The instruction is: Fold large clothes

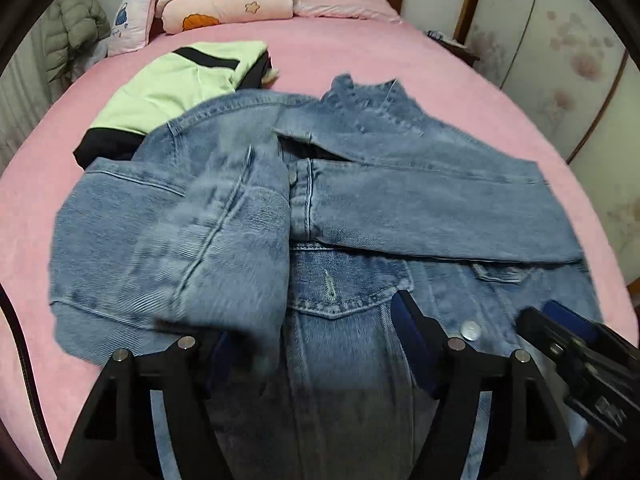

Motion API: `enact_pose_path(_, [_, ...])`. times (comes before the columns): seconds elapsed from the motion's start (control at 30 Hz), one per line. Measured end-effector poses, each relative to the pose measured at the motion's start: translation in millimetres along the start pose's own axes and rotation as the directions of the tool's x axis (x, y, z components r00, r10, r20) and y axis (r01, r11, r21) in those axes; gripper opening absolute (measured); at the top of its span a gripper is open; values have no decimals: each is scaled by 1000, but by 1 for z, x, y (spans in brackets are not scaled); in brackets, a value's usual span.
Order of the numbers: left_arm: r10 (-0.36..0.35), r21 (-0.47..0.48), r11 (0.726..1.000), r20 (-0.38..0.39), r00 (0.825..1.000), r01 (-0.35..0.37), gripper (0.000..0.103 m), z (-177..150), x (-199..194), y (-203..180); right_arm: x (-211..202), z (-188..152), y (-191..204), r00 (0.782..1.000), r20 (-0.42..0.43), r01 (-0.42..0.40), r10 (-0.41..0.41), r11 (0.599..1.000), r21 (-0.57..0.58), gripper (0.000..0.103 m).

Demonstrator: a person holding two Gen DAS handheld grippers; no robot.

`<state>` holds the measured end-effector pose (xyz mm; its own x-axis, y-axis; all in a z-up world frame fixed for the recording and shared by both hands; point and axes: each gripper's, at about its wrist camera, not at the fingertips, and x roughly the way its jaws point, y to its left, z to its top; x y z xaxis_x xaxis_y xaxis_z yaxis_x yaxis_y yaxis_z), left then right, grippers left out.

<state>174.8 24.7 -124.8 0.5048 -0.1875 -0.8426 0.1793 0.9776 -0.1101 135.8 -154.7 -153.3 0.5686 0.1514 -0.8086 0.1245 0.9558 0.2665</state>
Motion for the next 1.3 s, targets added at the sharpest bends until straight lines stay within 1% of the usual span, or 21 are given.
enact_pose_path(0.07, [-22,-8,1000,21,1000,22,73,1,-17,7,-1,2,3,1000,2,-21,21,1000,1,58])
enact_pose_path(0.1, [-26,-17,999,38,999,27,77,2,-27,13,-1,4,6,999,3,-37,37,999,-1,58])
enact_pose_path(0.13, [-20,-33,999,62,998,22,81,2,-38,22,-2,5,9,999,3,-47,47,999,-5,58])
enact_pose_path(0.17, [-5,-54,999,91,996,10,87,-1,-50,32,-2,8,13,998,3,-61,61,998,-13,58])
enact_pose_path(0.27, [46,-117,993,159,986,-27,89,-10,-79,66,-4,14,32,996,5,-90,91,995,-52,58])
enact_pose_path(0.33, [106,-165,983,168,980,-78,89,-16,-89,89,-6,19,50,995,6,-102,103,990,-100,58])
enact_pose_path(0.4, [151,-215,970,158,976,-115,89,-22,-91,113,-8,23,72,994,8,-109,112,981,-160,58])
enact_pose_path(0.47, [189,-276,949,121,974,-150,89,-29,-87,140,-9,28,95,992,9,-117,122,968,-223,58])
enact_pose_path(0.5, [194,-299,942,106,975,-155,89,-32,-85,149,-9,29,106,992,6,-122,128,961,-250,58])
enact_pose_path(0.57, [193,-345,925,72,979,-157,89,-41,-79,170,-8,30,134,991,-6,-128,133,937,-325,58])
enact_pose_path(0.63, [202,-360,916,39,979,-175,89,-48,-72,181,-5,28,161,991,-14,-128,134,907,-400,58])
enact_pose_path(0.67, [207,-363,913,16,978,-188,89,-53,-68,187,-3,24,172,991,-19,-125,130,893,-433,60])
enact_pose_path(0.73, [201,-365,911,-8,980,-190,89,-60,-60,194,4,15,193,993,-31,-112,111,854,-507,62])
enact_pose_path(0.83, [175,-360,917,-26,984,-173,89,-69,-54,201,17,-2,217,996,-54,-85,65,789,-609,62])
enact_pose_path(0.93, [158,-354,921,-41,987,-162,89,-76,-49,204,29,-15,229,999,-48,-37,6,731,-681,62])
enact_pose_path(1.07, [120,-367,921,-53,991,-131,89,-80,-41,208,45,-24,234,997,-38,15,-63,680,-733,62])
enact_pose_path(1.17, [99,-375,920,-55,994,-113,89,-78,-33,207,57,-28,237,993,-49,30,-104,645,-764,62])
enact_pose_path(1.3, [95,-369,922,-69,993,-114,89,-72,-19,203,74,-35,242,987,-10,87,-162,577,-812,62])
